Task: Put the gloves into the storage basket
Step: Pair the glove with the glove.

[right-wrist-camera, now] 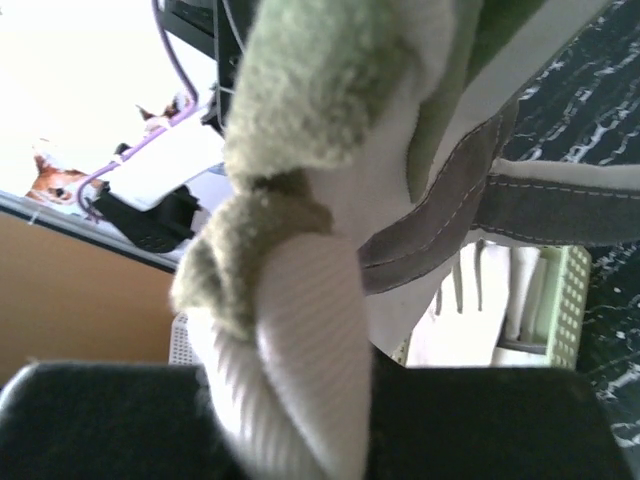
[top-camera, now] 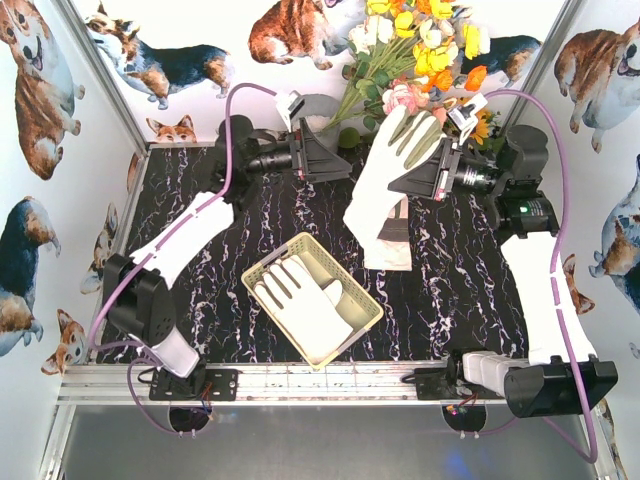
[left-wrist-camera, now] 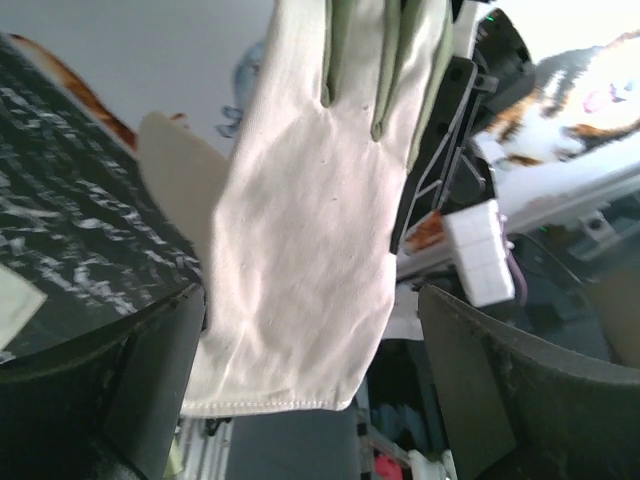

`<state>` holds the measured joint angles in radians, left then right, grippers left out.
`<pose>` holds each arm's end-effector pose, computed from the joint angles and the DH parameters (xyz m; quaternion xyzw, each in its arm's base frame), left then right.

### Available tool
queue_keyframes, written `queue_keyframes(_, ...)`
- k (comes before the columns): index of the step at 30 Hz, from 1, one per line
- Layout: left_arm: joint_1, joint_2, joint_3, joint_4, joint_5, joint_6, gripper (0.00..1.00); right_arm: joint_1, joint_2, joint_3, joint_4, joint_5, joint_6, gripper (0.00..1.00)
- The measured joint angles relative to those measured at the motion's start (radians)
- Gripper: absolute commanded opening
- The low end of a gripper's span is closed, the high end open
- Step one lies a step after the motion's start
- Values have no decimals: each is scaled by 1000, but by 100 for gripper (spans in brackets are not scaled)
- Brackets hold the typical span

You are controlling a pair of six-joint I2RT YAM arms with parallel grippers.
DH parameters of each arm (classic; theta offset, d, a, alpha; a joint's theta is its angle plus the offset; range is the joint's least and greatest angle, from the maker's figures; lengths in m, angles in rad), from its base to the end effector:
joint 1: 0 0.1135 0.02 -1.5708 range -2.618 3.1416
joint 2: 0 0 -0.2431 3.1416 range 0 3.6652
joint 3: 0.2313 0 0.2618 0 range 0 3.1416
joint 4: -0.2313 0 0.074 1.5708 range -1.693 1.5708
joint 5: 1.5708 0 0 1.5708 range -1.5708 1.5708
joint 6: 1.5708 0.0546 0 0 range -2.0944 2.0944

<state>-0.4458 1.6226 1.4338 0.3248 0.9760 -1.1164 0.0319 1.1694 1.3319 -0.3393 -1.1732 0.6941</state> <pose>0.3394 -0.2123 0.3816 0.1425 0.6646 -0.6875 0.2556 0.2587 0.0586 0.4210 -0.1284 0.7194 0.5866 0.3491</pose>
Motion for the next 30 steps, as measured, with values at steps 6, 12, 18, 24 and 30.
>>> queue_keyframes(6,-52,57,-4,229,87,-186,83,0,-3,1,142,-54,139,0)
queue_keyframes(12,-76,78,-10,255,100,-216,84,0,-2,1,260,-88,249,0)
queue_keyframes(18,-118,110,-9,274,125,-246,84,0,7,1,392,-114,357,0)
queue_keyframes(24,-135,137,-8,424,135,-360,83,0,10,-3,419,-134,381,0)
queue_keyframes(30,-135,145,-5,570,100,-445,82,0,10,-19,310,-143,292,0)
